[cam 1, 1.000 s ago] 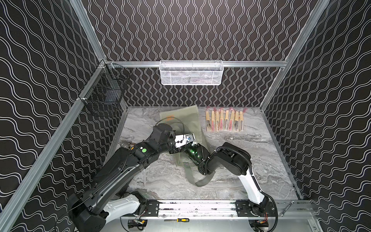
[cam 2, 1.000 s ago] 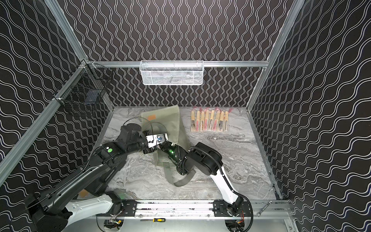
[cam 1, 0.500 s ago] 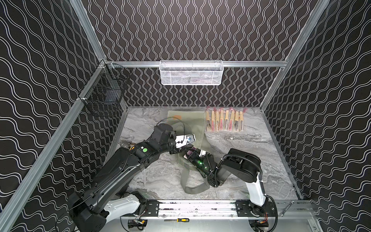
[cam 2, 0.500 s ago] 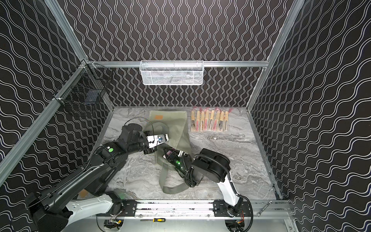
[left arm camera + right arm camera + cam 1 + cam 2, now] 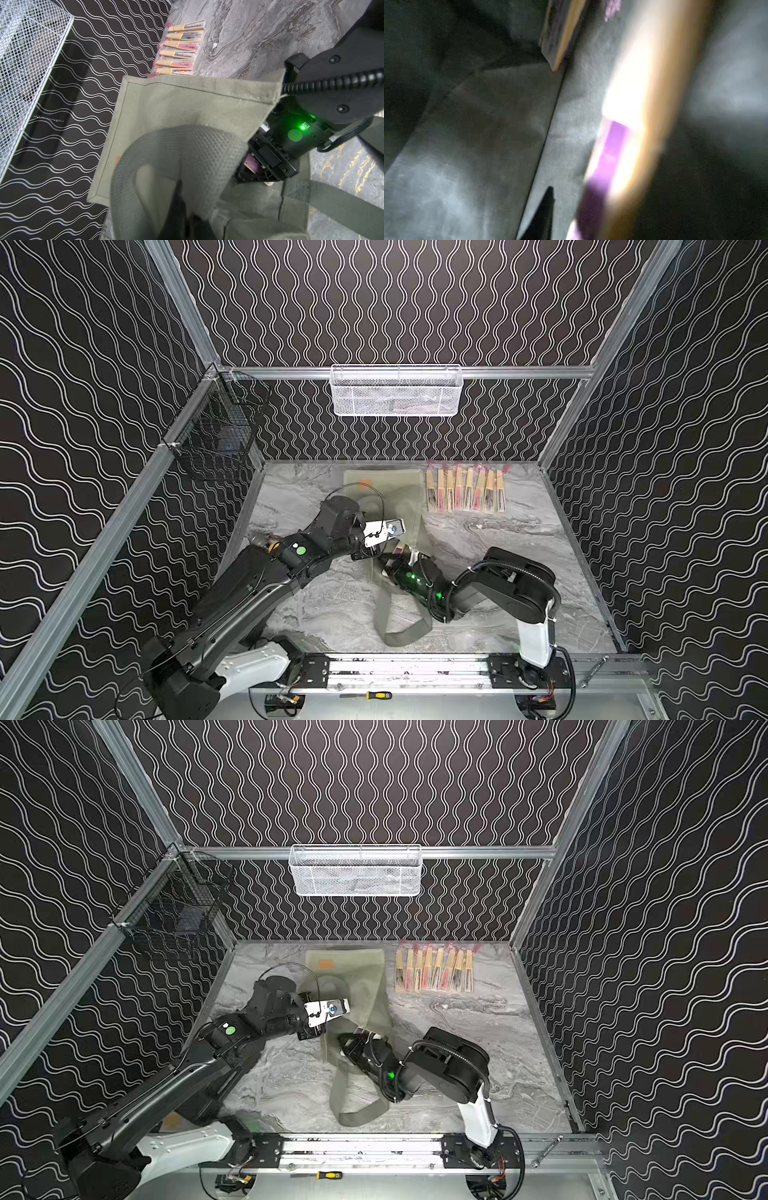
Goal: Take out the folding fans from the tote bags
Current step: Pick up the folding fan from the canvas bag.
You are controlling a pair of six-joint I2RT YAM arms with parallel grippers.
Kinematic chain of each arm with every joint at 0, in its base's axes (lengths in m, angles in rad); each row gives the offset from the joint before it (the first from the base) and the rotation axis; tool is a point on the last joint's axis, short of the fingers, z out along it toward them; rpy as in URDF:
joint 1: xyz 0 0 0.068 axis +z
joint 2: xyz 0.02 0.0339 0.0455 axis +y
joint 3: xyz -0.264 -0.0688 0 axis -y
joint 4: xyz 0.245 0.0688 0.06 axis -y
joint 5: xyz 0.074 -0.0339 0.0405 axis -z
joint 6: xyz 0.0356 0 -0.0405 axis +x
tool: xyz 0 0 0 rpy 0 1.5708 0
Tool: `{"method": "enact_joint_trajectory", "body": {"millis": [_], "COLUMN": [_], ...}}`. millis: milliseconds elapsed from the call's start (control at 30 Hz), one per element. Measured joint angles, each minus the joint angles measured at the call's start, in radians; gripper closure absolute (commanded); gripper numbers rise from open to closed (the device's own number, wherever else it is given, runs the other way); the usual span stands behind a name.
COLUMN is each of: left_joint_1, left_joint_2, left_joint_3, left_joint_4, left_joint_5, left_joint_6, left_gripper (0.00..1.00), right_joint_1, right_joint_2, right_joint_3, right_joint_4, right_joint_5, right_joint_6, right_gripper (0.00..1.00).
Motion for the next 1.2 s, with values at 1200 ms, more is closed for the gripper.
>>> {"method": "enact_joint_trajectory", "body": {"millis": [1200], "left_joint_1": [-0.001], "left_joint_2": [0.052], "left_joint_3": [0.060], "left_joint_4": [-0.017], "left_joint_5": [-0.201], "left_joint_6": [-0.041], "left_gripper": [1.00], "right_joint_1": [0.141], "right_joint_2": [-0.545], "right_joint_3": [-0.019], "right_joint_4": [-0.811], "right_joint_5": [-0.427], "right_joint_6": [-0.646], "right_gripper": [0.96]}}
